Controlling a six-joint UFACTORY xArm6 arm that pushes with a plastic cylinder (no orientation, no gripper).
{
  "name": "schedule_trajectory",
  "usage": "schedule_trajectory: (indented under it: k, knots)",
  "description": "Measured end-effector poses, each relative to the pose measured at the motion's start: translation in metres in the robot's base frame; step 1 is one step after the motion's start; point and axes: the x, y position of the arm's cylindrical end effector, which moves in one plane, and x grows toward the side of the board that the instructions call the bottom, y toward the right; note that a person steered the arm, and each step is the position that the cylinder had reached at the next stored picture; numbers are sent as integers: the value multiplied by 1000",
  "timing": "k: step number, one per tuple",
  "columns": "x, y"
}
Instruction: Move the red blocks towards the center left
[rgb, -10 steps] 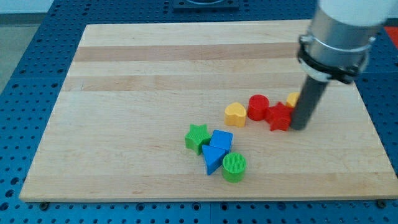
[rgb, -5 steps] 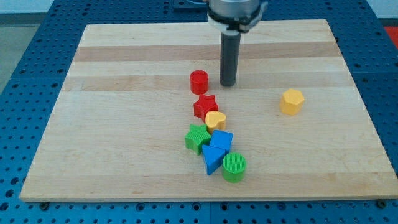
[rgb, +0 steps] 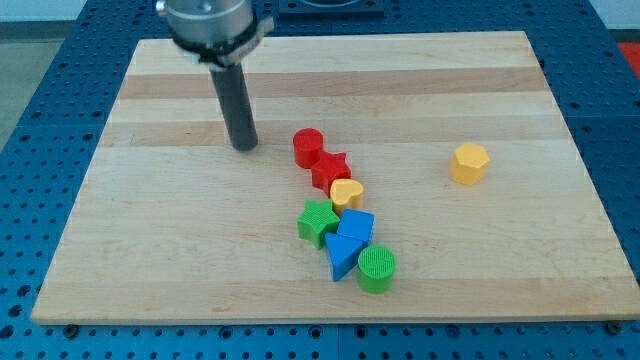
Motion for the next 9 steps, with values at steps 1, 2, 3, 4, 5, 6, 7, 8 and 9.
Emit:
schedule_trajectory:
  k: [1, 2, 3, 4, 5, 6, 7, 8, 9]
  knots:
    - [-38, 40]
    - [-31, 91]
    - [13, 88]
    - [55, 47]
    - [62, 19]
    - [29, 40]
    - [16, 105]
    - [36, 153]
    - [74, 149]
